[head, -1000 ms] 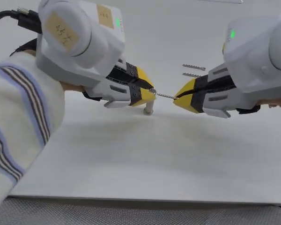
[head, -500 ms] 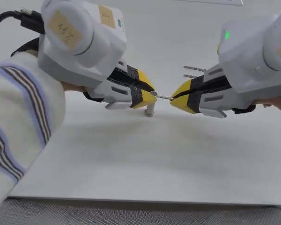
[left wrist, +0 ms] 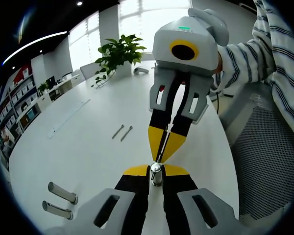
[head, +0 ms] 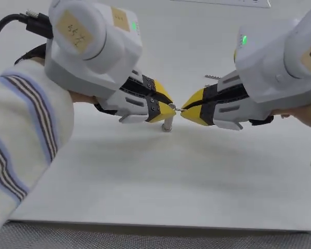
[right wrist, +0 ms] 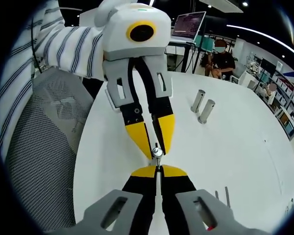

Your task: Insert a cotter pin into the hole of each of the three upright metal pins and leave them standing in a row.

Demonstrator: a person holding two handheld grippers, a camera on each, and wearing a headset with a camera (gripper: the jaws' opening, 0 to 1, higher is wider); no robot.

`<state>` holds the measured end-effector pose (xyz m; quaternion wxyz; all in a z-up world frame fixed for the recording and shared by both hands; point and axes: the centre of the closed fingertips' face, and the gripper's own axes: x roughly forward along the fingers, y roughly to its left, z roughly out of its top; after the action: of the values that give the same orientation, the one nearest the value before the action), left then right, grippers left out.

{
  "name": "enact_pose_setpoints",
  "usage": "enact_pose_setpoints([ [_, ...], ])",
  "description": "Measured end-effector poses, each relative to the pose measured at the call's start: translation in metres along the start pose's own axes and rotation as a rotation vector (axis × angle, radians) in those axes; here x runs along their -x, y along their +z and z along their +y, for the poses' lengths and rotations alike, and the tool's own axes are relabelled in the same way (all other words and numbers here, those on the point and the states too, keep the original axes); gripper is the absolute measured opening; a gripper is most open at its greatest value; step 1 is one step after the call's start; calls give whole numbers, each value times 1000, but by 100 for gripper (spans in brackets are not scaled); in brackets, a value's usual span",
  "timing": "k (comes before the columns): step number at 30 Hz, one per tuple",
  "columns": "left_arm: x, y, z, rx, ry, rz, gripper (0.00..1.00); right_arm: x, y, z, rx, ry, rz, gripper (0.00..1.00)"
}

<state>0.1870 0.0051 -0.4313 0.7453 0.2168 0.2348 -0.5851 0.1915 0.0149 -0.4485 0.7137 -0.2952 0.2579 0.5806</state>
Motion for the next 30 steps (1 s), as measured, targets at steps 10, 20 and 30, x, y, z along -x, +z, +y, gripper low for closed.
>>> enact_pose_setpoints([
  [10,1,0,1,6,-3,-1,6,2,5,-1,6,1,-39,6],
  [20,2,-2,3,5,0,1,6,5,-1,-1,-10,1,-33,0],
  [30,3,-6,7,22,9,2,6,4,2,-1,-7,3,-45,0],
])
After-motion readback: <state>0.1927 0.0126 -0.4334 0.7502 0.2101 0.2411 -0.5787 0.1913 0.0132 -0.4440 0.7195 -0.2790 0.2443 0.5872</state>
